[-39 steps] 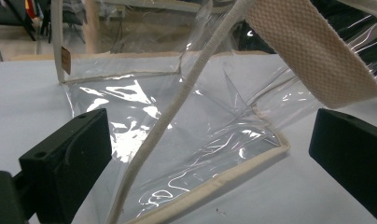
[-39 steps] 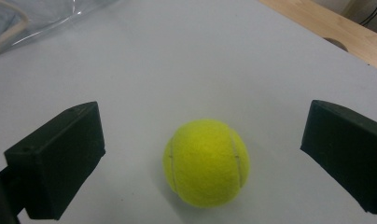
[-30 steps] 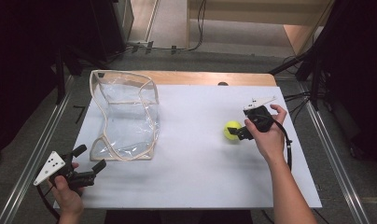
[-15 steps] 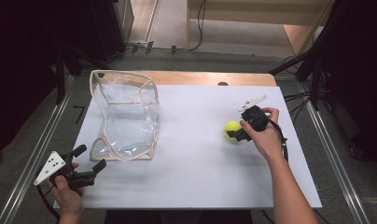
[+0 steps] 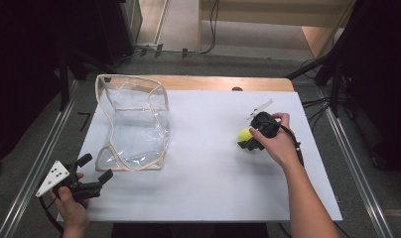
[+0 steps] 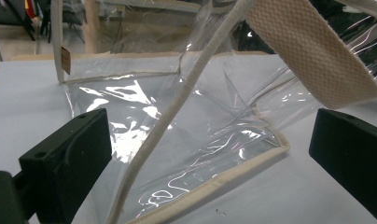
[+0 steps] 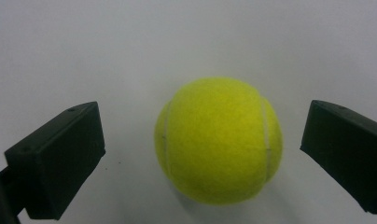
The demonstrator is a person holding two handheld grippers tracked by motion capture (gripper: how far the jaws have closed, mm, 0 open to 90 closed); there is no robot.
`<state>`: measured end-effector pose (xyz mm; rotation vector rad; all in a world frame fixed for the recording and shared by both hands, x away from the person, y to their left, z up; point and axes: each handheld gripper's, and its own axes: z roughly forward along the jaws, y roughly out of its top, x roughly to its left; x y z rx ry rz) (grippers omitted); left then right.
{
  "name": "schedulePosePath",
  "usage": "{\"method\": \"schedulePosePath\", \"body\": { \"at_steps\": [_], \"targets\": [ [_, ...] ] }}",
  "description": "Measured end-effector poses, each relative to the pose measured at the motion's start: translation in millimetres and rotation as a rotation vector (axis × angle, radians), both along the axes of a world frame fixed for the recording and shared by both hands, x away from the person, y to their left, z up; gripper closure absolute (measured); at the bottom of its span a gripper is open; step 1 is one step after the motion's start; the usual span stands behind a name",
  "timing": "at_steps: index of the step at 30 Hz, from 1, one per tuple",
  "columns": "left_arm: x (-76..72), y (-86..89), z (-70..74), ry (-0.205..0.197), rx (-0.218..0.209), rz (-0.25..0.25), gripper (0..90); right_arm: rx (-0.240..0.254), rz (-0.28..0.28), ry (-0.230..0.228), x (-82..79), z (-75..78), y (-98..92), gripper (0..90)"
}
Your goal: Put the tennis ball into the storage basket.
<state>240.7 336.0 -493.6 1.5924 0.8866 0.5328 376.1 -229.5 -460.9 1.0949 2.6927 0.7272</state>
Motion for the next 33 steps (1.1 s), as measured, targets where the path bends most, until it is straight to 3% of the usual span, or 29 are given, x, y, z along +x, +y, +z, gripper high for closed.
{"method": "schedulePosePath", "body": {
  "at_steps": [4, 14, 16, 18, 33],
  "targets": [
    [0.0, -0.1, 0.0, 0.000, -0.003, -0.001, 0.0, -0.043, -0.015, 0.008, 1.9, -5.0, 3.2, 4.1],
    [-0.1, 0.6, 0.1, 0.000, -0.002, -0.003, 0.0, -0.090, -0.044, 0.046, 5.4, -13.0, 7.4, 5.7],
    [0.0, 0.7, 0.0, 0.001, -0.005, -0.001, 0.0, -0.102, -0.059, 0.046, 5.6, -14.7, 7.4, 14.1],
    [-0.3, 0.7, 0.1, 0.002, -0.004, -0.001, 0.0, -0.116, -0.069, 0.036, 5.9, -14.9, 8.4, 15.5],
    [0.3, 0.6, 0.0, 0.003, -0.005, -0.001, 0.0, -0.113, -0.067, 0.061, 8.2, -16.4, 9.3, 22.4]
  ]
}}
